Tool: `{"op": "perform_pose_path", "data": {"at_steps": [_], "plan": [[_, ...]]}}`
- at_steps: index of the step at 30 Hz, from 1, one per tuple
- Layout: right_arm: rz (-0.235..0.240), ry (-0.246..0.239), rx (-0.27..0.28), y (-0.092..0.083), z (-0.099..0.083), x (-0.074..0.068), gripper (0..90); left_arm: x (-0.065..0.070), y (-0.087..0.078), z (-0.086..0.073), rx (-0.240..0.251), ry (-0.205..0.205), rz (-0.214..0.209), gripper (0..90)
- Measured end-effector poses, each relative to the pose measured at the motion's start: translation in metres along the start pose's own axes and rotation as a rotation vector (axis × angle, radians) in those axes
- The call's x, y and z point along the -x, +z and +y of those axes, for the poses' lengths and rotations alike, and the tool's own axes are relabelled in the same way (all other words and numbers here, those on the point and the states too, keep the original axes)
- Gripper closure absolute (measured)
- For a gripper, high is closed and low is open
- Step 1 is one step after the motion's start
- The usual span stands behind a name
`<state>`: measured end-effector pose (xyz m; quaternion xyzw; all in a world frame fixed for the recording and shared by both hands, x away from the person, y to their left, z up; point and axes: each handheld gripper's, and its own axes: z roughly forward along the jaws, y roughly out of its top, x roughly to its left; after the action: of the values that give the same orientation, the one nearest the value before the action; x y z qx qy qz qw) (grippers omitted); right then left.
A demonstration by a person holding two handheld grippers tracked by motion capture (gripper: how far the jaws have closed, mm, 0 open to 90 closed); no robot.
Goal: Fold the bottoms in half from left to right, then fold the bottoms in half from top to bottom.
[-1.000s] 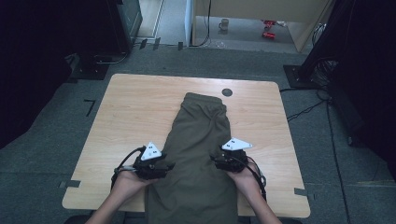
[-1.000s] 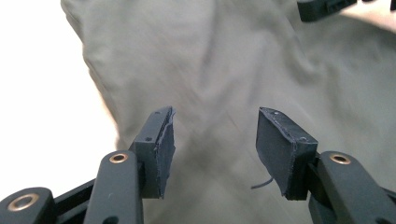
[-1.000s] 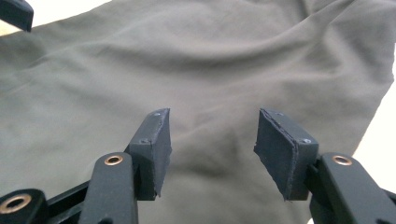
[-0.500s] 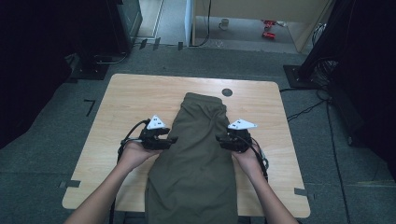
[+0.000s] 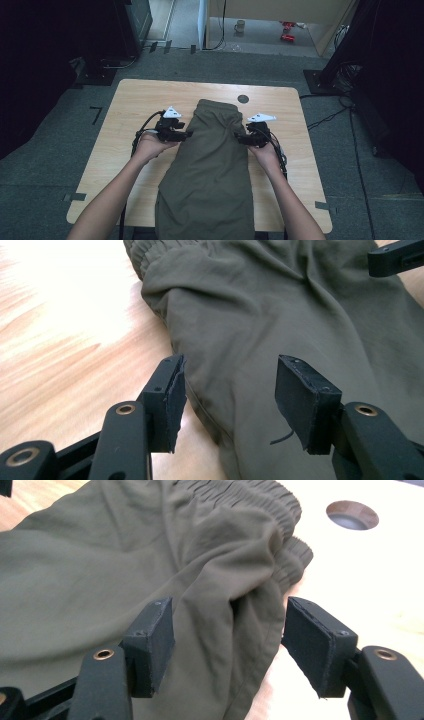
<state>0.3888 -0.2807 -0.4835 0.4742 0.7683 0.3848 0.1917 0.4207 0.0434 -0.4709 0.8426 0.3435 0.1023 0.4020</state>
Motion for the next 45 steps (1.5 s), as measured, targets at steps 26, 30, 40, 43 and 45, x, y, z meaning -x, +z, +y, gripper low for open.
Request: {"op": "perform_pose_path", "data": {"at_steps": [26, 30, 40, 43, 45], "plan": [[-0.009, 0.092, -0.036, 0.052, 0.012, 0.024, 30.1, -0.019, 0.058, 0.010, -0.010, -0.085, 0.031, 46.9], [-0.015, 0.079, -0.056, 0.059, 0.012, 0.024, 29.4, -0.021, 0.063, 0.012, -0.024, -0.087, 0.027, 46.8], [-0.031, 0.075, -0.031, 0.069, 0.011, 0.027, 26.6, -0.026, 0.071, 0.010, -0.008, -0.115, 0.016, 45.5], [-0.048, 0.060, -0.020, 0.071, 0.010, 0.025, 28.5, -0.025, 0.072, 0.011, -0.005, -0.112, 0.031, 44.6], [-0.061, 0.050, -0.023, 0.071, 0.011, 0.023, 29.9, -0.023, 0.073, 0.012, -0.008, -0.112, 0.042, 44.5]]}}
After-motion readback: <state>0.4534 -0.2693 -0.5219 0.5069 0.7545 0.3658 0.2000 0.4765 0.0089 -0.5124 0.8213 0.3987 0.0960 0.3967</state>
